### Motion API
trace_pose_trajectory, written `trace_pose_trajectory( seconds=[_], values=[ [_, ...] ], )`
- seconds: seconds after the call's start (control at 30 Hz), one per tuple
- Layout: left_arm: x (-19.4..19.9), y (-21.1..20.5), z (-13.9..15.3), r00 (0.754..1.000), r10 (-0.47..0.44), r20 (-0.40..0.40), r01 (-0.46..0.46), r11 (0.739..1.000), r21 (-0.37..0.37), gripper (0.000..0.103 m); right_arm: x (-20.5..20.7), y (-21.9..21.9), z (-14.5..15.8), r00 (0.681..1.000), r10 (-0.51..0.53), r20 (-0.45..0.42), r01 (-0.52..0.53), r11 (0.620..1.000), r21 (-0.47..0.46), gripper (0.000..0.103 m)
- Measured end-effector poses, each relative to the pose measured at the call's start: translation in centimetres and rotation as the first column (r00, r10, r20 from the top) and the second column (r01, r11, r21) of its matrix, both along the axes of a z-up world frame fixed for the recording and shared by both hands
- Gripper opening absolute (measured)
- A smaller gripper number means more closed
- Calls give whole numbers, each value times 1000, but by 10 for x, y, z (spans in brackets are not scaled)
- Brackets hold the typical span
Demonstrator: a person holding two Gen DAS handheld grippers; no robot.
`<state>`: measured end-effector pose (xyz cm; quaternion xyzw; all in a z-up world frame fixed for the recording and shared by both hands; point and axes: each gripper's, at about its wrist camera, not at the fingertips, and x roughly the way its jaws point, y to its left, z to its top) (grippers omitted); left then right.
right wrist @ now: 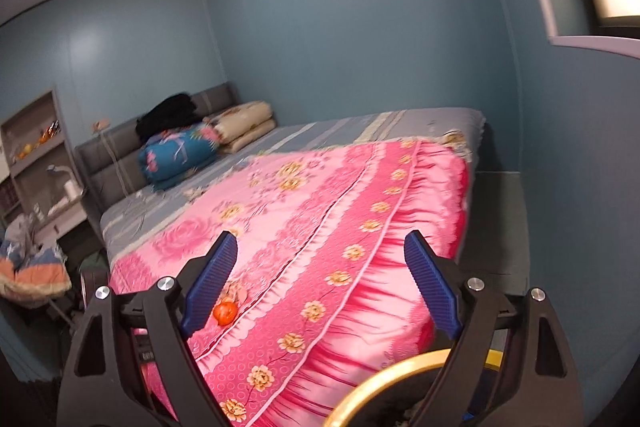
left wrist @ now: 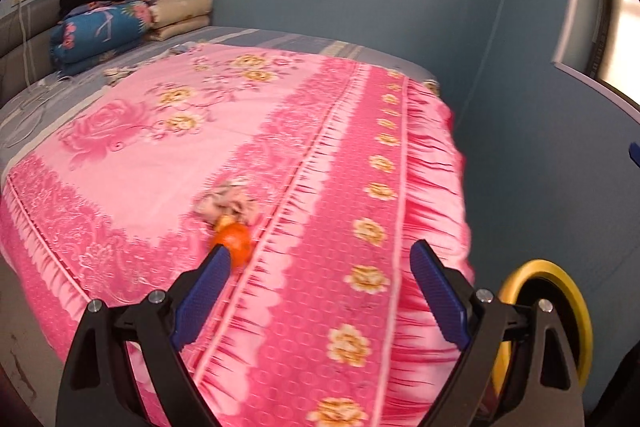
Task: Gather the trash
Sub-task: 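Move both grippers back over the beige cloth and orange peel, then grasp the beige cloth with the left gripper while the right gripper grasps the orange peel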
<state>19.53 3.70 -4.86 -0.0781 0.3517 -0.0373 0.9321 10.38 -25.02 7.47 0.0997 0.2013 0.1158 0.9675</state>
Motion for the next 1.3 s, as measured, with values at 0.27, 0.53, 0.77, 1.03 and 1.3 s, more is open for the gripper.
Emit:
trace_pose_trajectory(
  seconds=[0.27,0.53,0.77,1.03,1.3],
  values=[
    [46,68,-29,991,106,-81,-109,993,-36,87,56,77,-50,990,114,-85,-119,991,-56,82],
    [100,92,-70,983,92,-159,-99,995,-34,87,110,160,-118,936,241,-256,-271,958,-90,82],
    [148,99,-103,972,34,-232,-53,996,-77,78,138,208,-165,883,297,-364,-352,931,-94,81],
    [181,104,-135,953,-13,-303,-35,987,-154,48,166,240,-203,838,300,-455,-383,918,-100,81],
    [192,117,-145,951,-40,-306,-15,984,-176,30,193,275,-233,785,314,-533,-428,898,-101,76]
  ],
)
